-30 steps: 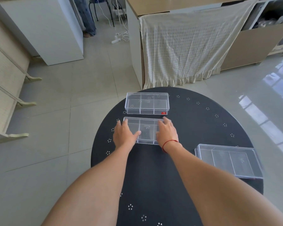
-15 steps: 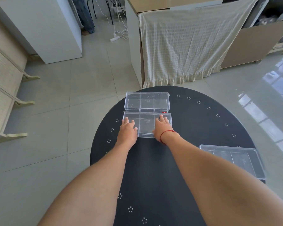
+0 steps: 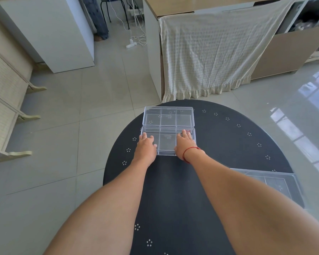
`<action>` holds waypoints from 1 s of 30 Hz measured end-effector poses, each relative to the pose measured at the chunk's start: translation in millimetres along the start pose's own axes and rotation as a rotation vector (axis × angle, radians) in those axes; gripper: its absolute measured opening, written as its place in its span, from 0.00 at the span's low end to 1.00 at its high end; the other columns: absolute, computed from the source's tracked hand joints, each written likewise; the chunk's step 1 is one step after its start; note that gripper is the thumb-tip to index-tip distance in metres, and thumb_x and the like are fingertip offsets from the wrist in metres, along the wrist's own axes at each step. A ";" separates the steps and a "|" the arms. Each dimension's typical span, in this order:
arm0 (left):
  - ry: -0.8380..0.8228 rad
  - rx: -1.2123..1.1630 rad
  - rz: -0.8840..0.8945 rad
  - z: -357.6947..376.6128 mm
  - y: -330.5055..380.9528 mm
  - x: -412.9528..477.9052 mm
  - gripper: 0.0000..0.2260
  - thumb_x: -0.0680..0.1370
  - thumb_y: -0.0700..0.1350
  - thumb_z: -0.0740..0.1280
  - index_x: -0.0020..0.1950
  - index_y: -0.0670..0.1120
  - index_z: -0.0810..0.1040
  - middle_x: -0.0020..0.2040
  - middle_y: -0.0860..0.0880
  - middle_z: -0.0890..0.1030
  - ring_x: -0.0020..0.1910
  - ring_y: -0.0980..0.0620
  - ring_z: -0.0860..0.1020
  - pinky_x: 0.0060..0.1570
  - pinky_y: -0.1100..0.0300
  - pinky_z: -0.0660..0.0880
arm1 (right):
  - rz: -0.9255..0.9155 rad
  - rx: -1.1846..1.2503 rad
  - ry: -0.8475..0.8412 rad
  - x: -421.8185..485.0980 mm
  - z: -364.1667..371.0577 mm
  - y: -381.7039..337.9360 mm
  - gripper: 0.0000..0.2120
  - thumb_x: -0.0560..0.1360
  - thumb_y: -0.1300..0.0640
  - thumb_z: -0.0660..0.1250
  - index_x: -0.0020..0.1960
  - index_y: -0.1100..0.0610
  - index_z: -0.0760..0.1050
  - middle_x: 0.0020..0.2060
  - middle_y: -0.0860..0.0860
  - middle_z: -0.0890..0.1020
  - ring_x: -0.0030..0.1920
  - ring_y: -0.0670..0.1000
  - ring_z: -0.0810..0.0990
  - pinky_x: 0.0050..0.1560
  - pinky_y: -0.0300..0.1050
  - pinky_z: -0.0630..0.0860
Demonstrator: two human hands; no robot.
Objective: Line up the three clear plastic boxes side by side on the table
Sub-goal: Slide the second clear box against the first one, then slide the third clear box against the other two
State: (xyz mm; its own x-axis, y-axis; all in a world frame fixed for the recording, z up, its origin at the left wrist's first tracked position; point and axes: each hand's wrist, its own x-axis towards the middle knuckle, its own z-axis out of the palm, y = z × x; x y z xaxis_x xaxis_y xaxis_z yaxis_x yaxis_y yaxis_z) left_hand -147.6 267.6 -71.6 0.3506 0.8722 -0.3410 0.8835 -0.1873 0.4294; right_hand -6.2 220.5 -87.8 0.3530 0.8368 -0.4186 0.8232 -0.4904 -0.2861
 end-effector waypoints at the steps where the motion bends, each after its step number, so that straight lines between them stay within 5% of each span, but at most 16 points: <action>1: 0.000 0.004 0.003 0.0 0.1 0.9 0.19 0.84 0.42 0.56 0.75 0.42 0.65 0.80 0.43 0.51 0.79 0.45 0.51 0.73 0.49 0.60 | -0.002 0.001 0.000 0.3 -1.2 -0.1 0.32 0.78 0.68 0.59 0.78 0.62 0.51 0.80 0.57 0.45 0.80 0.58 0.42 0.79 0.55 0.50; 14: 0.012 -0.025 -0.018 -3.8 1.8 2.6 0.20 0.83 0.43 0.60 0.75 0.43 0.67 0.80 0.44 0.54 0.78 0.42 0.58 0.73 0.49 0.60 | -0.034 0.040 -0.010 -4.7 -10.3 4.6 0.28 0.77 0.69 0.58 0.76 0.62 0.57 0.80 0.56 0.47 0.80 0.56 0.43 0.78 0.54 0.54; 20: 0.063 -0.002 -0.032 -7.8 9.9 -5.9 0.17 0.82 0.45 0.61 0.69 0.40 0.72 0.78 0.42 0.60 0.74 0.41 0.64 0.70 0.49 0.64 | -0.059 0.098 0.048 -17.5 -21.2 12.8 0.26 0.77 0.68 0.58 0.74 0.61 0.60 0.78 0.56 0.56 0.79 0.57 0.54 0.75 0.55 0.61; 27: 0.117 0.096 0.097 9.4 64.0 -43.5 0.21 0.82 0.49 0.58 0.73 0.43 0.69 0.78 0.44 0.62 0.78 0.46 0.56 0.76 0.49 0.55 | 0.035 0.102 0.068 -60.0 -50.3 68.0 0.25 0.80 0.60 0.58 0.76 0.58 0.58 0.79 0.57 0.54 0.79 0.58 0.54 0.77 0.57 0.57; 30: 0.104 0.059 0.137 25.5 103.2 -63.7 0.21 0.82 0.49 0.59 0.73 0.43 0.69 0.77 0.44 0.64 0.78 0.46 0.57 0.74 0.51 0.59 | 0.085 0.121 0.094 -80.1 -62.1 103.6 0.23 0.80 0.58 0.56 0.74 0.59 0.61 0.78 0.57 0.55 0.78 0.58 0.56 0.76 0.57 0.57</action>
State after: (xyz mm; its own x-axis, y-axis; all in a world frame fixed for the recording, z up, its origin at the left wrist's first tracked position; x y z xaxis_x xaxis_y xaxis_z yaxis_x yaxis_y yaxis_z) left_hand -70.9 181.2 -26.9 0.4378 0.8781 -0.1932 0.8474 -0.3311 0.4151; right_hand 78.4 117.8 -30.4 0.4641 0.8071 -0.3651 0.7308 -0.5818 -0.3571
